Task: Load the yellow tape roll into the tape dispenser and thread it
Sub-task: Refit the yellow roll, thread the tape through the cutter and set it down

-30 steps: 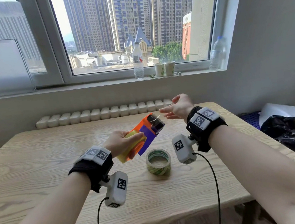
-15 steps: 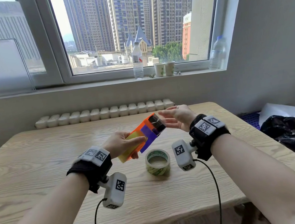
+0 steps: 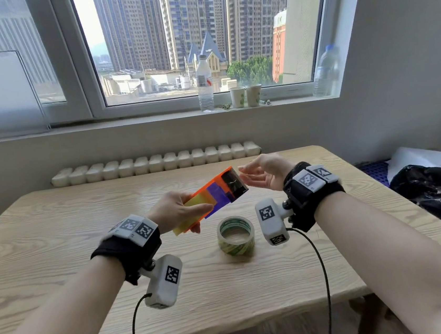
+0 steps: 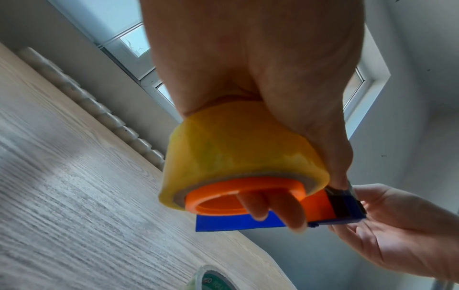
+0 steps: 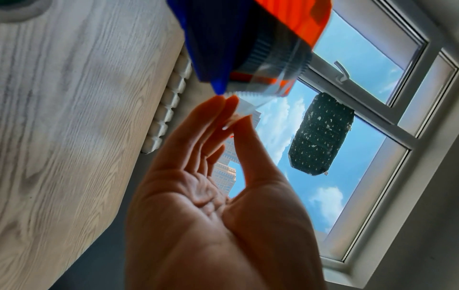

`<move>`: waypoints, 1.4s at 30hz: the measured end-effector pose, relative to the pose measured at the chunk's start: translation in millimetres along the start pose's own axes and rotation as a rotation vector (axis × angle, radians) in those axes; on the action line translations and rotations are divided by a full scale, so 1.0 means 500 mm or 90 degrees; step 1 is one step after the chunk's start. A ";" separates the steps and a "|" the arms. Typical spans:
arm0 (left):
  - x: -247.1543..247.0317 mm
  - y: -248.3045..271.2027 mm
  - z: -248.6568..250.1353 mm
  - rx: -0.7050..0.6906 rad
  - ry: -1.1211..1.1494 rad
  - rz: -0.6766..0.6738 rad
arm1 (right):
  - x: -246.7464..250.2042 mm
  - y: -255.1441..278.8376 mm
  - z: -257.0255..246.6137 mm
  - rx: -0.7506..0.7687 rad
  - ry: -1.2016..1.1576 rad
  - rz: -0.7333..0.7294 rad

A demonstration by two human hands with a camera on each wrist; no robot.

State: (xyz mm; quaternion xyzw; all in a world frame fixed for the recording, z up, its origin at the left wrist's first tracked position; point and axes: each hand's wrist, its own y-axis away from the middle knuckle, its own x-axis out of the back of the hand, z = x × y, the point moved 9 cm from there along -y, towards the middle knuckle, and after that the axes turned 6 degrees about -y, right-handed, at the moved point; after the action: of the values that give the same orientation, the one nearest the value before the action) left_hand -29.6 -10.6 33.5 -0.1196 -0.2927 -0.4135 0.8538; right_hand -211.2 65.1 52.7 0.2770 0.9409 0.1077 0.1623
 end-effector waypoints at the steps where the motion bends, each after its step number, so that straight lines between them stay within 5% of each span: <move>1: 0.002 0.000 -0.002 -0.001 0.000 0.000 | 0.000 -0.001 0.005 -0.006 0.004 0.001; 19: -0.009 0.007 -0.016 -0.002 0.007 -0.001 | 0.004 -0.005 0.040 -0.025 0.065 0.018; 29: -0.010 -0.004 -0.056 0.065 0.011 0.026 | 0.017 -0.009 0.002 0.160 0.016 0.095; 37: 0.004 0.002 -0.054 0.070 0.009 0.042 | -0.016 -0.004 0.015 0.070 0.026 -0.043; 42: -0.006 0.009 -0.038 0.062 0.039 0.024 | -0.020 -0.001 0.005 0.088 0.076 -0.032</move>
State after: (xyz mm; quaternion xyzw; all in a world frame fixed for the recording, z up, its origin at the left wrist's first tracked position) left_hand -19.7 -14.5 16.6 -0.0709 -0.2839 -0.3860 0.8748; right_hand -202.8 59.3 52.7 0.2572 0.9607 0.0545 0.0891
